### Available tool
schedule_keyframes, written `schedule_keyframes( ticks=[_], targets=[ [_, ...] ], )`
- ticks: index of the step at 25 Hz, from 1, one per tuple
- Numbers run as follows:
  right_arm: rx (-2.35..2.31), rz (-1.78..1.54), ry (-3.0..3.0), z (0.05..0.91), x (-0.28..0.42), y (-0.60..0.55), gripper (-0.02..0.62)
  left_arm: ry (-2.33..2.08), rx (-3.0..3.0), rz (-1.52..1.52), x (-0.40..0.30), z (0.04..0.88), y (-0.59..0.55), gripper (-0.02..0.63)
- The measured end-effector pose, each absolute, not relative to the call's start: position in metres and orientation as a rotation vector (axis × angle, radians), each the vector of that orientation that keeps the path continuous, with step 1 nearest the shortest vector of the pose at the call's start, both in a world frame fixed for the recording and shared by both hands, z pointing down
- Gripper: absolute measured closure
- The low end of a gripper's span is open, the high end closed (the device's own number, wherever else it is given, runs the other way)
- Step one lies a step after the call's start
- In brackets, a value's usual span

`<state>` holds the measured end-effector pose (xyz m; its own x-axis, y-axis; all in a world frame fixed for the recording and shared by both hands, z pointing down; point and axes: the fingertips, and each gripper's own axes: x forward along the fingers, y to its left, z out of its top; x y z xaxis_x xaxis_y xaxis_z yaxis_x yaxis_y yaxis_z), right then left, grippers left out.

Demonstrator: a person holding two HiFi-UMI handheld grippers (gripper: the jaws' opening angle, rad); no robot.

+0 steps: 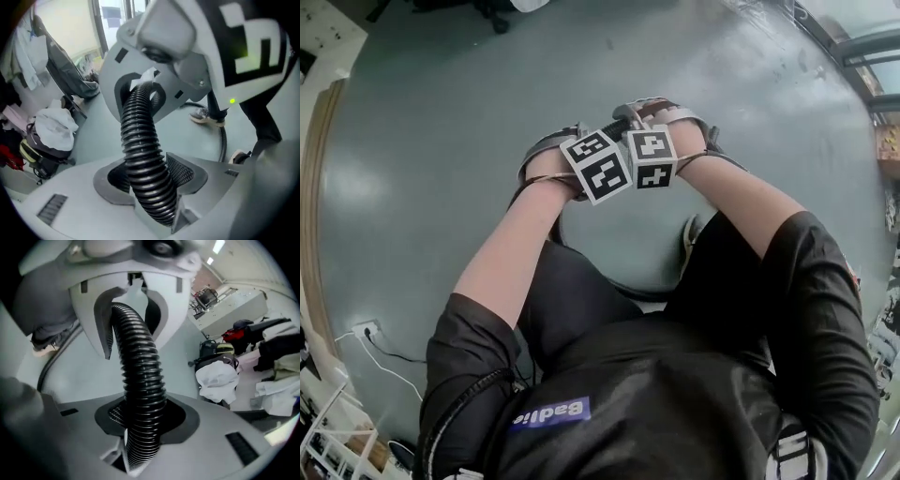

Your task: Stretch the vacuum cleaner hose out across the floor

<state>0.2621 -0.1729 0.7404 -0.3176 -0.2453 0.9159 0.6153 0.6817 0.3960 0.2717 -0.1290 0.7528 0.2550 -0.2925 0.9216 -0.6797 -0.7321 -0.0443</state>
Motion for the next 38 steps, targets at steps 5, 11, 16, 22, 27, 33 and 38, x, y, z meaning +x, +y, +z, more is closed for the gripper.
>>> schedule_keyframes(
  ticks=[5, 11, 16, 22, 27, 33, 38],
  targets=[
    [-0.242, -0.678, -1.748, 0.722, 0.257, -0.209, 0.456, -1.247, 2.208, 1.448, 0.241, 0.722, -0.165, 0.338],
    [-0.103, -0.509, -1.847, 0.724, 0.266, -0.28, 0.456, -1.518, 2.076, 1.39, 0.198, 0.743, -0.182, 0.269],
    [-0.062, -0.324, -1.946, 0.733, 0.254, -0.313, 0.453, -1.592, 1.9, 1.248, 0.19, 0.797, -0.182, 0.235],
    [-0.148, -0.138, -1.998, 0.772, 0.251, -0.34, 0.454, -1.518, 1.566, 1.356, 0.15, 0.871, -0.156, 0.253],
    [-0.354, -0.098, -1.925, 0.828, 0.26, -0.334, 0.454, -1.417, 1.49, 1.397, 0.13, 0.891, -0.139, 0.463],
    [-0.587, -0.488, -1.836, 0.866, 0.235, -0.316, 0.353, -1.307, 1.477, 1.559, 0.103, 0.881, -0.147, 0.471],
    [-0.751, -0.832, -1.936, 0.825, 0.159, -0.263, 0.33, -1.165, 1.498, 1.686, 0.095, 0.869, -0.168, 0.468]
  ],
)
